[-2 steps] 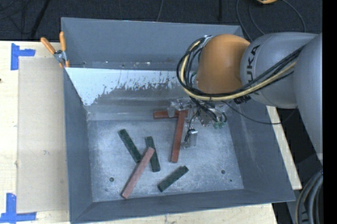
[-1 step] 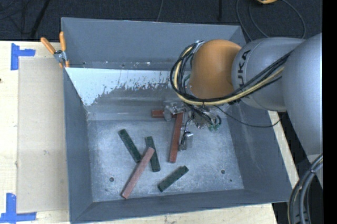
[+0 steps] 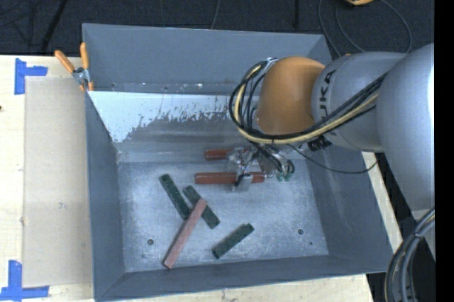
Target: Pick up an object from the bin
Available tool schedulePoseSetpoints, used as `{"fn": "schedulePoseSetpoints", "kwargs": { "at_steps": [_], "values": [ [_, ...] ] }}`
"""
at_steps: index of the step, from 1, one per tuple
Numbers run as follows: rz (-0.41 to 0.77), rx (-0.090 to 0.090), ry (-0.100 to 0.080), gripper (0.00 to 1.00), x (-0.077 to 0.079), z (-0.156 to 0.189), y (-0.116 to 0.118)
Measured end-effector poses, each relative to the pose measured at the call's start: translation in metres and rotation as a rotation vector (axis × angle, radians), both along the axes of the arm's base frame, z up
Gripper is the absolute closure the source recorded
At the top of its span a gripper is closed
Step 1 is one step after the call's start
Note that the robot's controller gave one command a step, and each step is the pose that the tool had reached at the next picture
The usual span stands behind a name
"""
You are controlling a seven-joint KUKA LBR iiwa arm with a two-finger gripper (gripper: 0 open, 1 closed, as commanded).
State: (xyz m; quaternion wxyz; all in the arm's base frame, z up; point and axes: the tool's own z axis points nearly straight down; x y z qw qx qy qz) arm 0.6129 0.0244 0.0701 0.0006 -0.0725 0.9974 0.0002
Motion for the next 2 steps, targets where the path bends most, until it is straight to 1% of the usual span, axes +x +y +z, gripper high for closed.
{"fn": "schedulePoseSetpoints", "kwargs": {
  "at_steps": [1,2],
  "values": [
    [0.000,0.000,0.000,1.00,0.000,0.000,0.000],
    [-0.054,0.002,0.003,1.00,0.003,0.033,-0.051]
  ]
}}
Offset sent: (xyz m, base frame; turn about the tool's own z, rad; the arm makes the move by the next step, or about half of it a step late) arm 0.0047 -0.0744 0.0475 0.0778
